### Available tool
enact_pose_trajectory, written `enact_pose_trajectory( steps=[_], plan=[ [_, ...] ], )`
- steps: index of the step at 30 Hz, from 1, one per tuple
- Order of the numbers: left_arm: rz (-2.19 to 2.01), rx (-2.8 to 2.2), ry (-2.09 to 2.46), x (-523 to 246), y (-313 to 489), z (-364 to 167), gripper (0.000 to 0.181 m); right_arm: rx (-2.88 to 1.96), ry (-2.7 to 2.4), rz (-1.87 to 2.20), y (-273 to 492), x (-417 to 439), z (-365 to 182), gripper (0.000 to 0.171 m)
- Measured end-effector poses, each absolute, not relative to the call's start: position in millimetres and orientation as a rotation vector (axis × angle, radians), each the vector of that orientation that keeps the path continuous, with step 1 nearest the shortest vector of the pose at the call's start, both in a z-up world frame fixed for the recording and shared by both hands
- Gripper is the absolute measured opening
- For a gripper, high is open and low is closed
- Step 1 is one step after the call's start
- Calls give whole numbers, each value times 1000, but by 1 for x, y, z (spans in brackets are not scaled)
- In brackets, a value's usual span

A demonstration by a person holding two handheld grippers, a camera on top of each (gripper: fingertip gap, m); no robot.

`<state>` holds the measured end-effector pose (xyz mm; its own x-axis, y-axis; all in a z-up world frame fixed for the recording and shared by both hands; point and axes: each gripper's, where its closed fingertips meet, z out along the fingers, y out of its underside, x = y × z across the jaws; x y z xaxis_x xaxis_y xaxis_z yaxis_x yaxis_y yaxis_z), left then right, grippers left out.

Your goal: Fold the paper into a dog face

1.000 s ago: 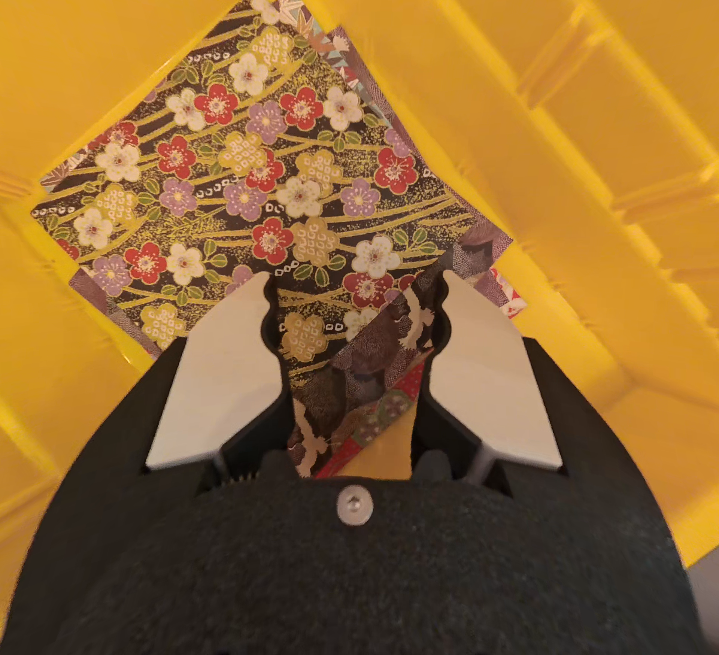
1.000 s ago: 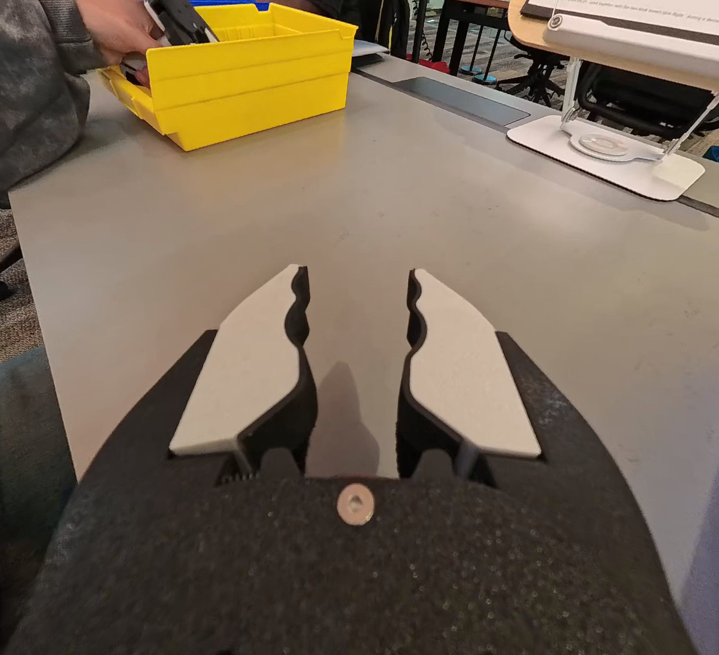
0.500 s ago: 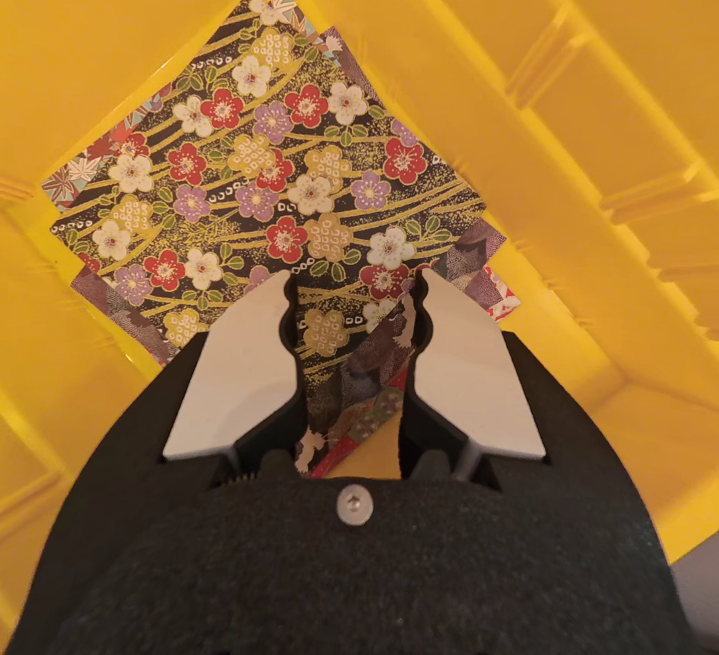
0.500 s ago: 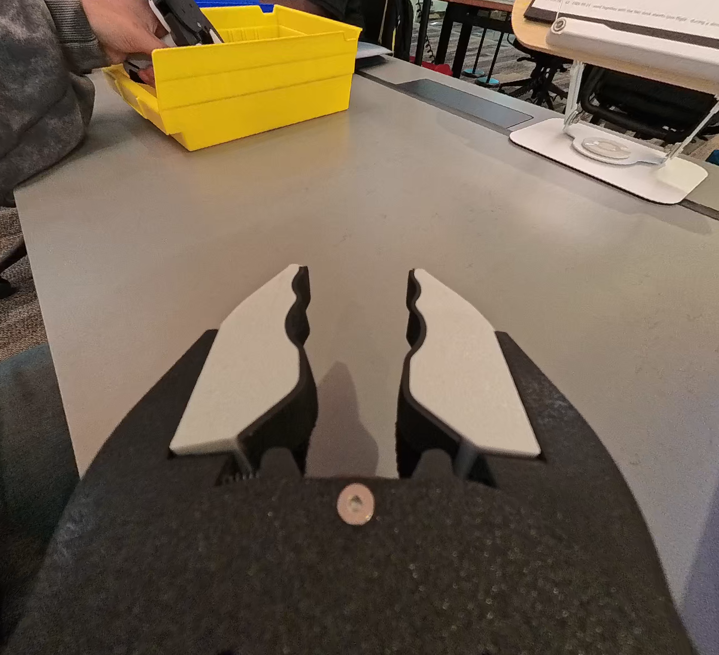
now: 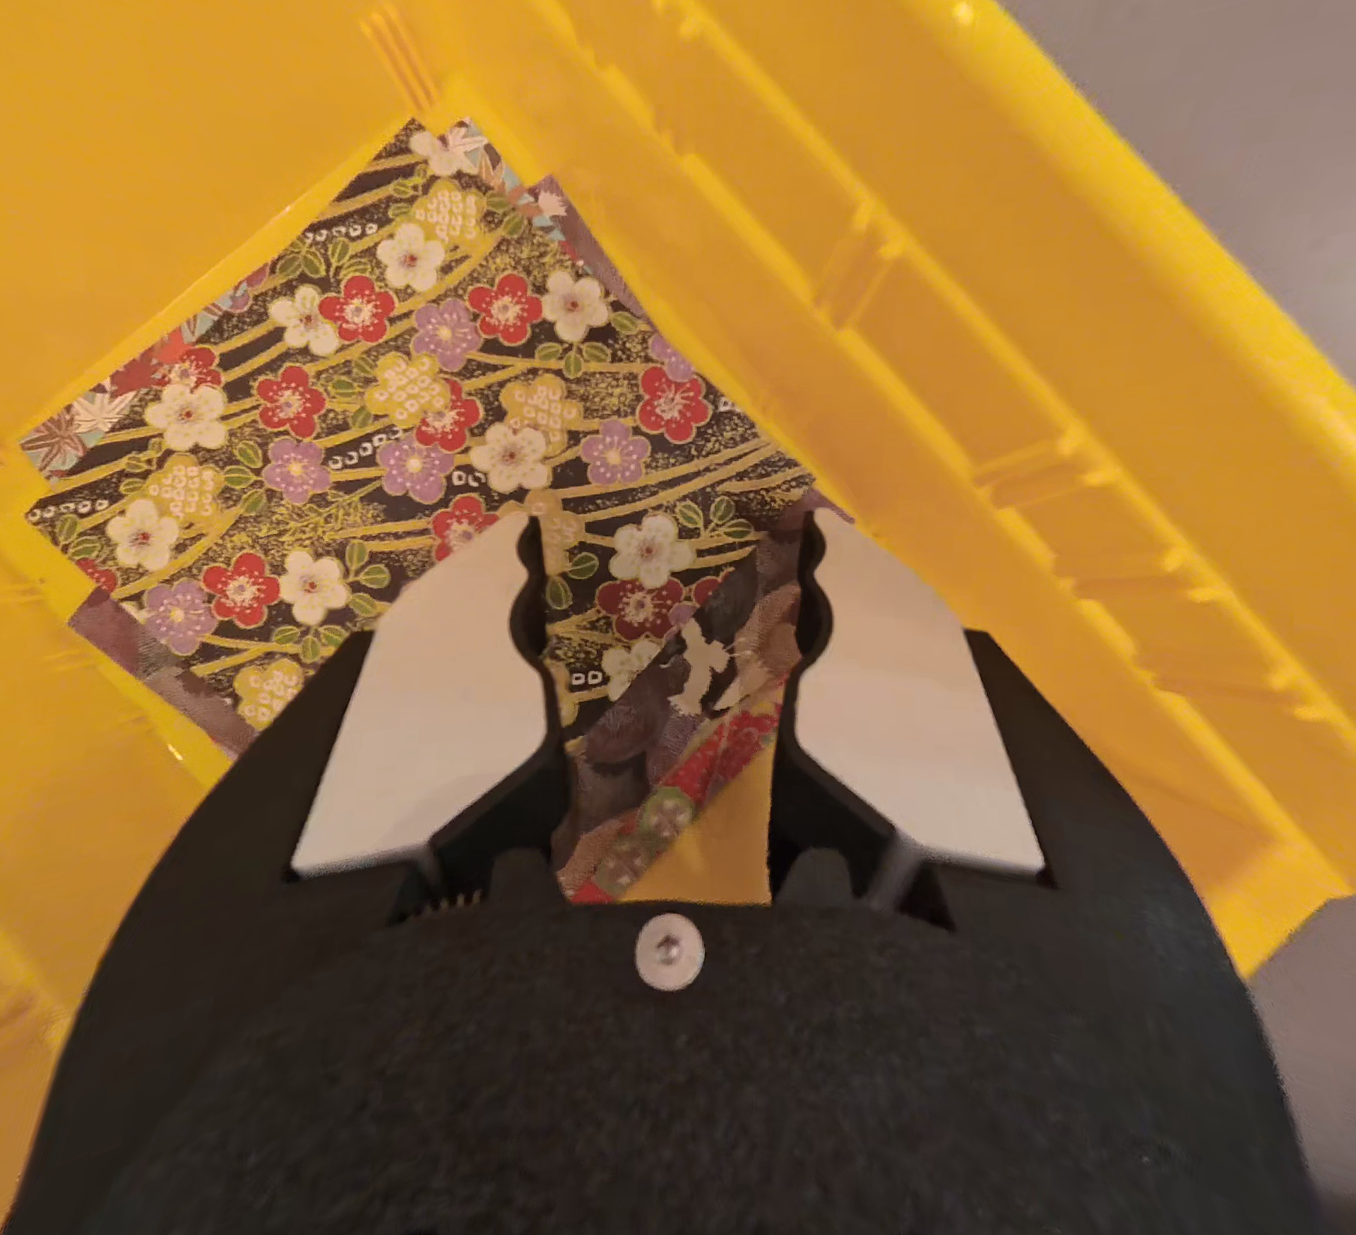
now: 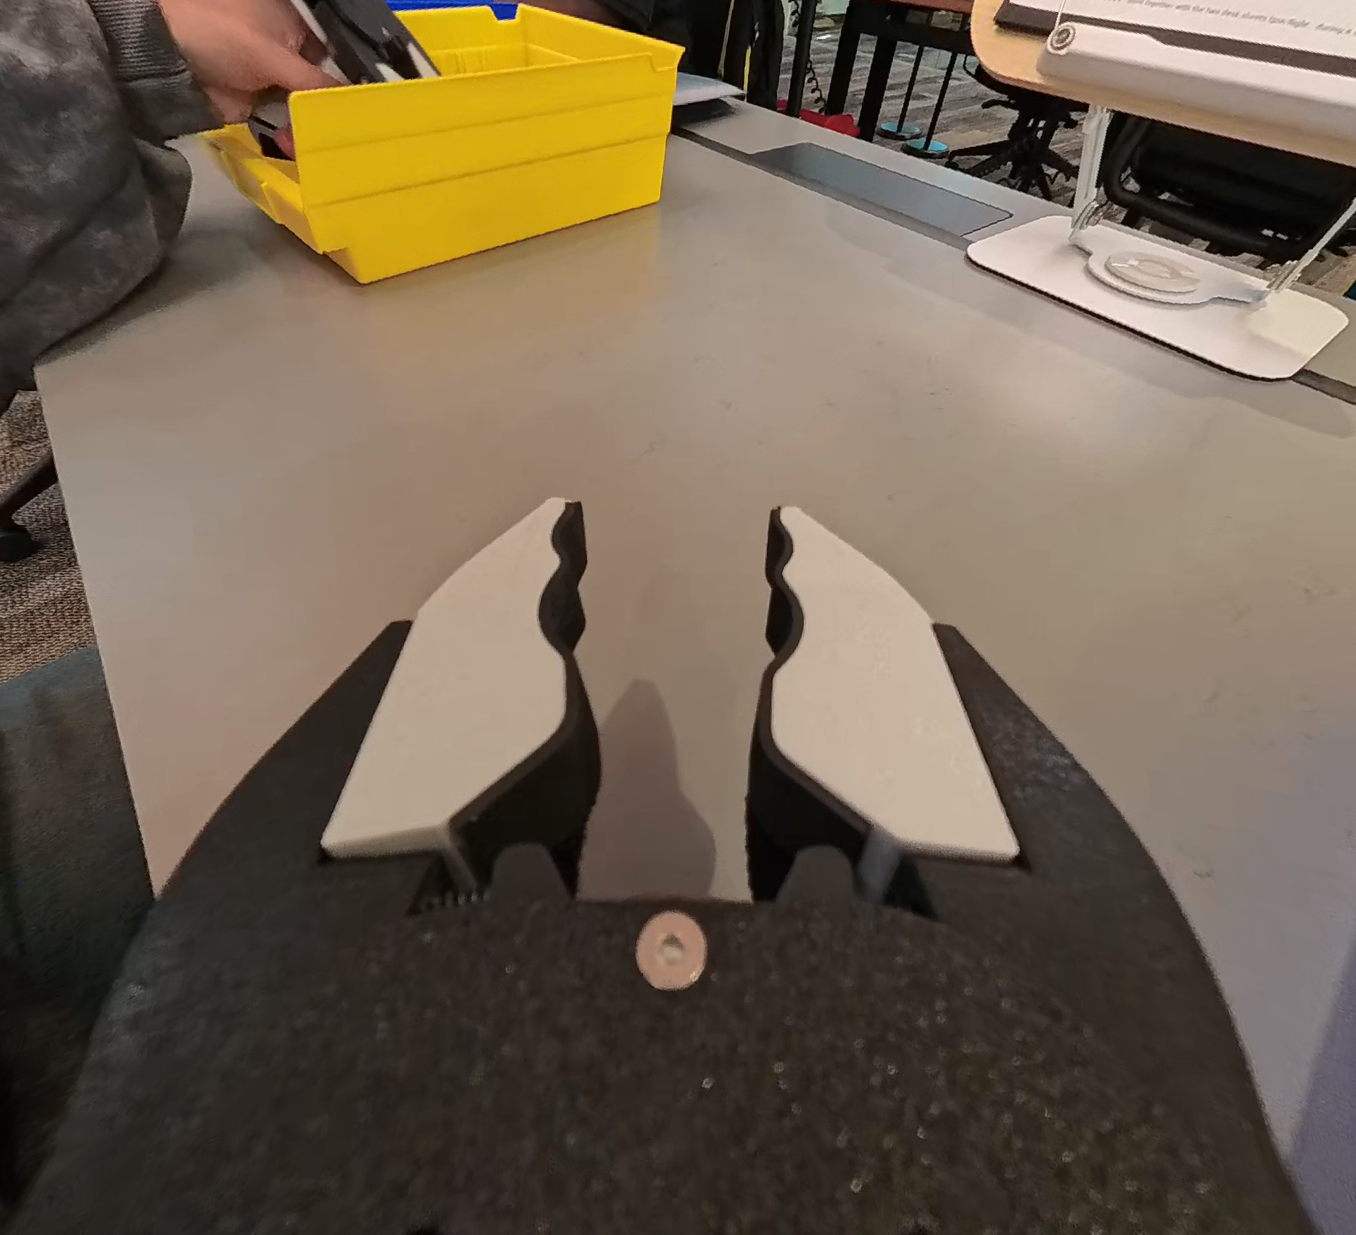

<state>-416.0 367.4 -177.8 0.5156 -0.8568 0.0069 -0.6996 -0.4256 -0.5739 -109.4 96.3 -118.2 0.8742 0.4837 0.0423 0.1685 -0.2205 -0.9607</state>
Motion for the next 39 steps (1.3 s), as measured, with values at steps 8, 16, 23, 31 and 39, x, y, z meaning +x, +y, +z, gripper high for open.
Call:
enact_pose_trajectory(
  steps=[8, 16, 23, 31, 39],
  plan=[
    [-334, -2265, 1274, -417, 376, -190, 73, -1806, -491, 305, 98, -109, -120, 46],
    [-339, -2242, 1269, -414, 371, -190, 62, -1811, -517, 273, 97, -112, -122, 46],
    [-329, -2246, 1271, -412, 366, -189, 52, -1810, -522, 274, 97, -113, -122, 45],
    [-325, -2225, 1314, -407, 360, -189, 32, -1809, -527, 275, 95, -114, -122, 45],
    [-318, -2220, 1338, -404, 357, -189, 12, -1812, -535, 273, 95, -115, -122, 43]
  ],
)
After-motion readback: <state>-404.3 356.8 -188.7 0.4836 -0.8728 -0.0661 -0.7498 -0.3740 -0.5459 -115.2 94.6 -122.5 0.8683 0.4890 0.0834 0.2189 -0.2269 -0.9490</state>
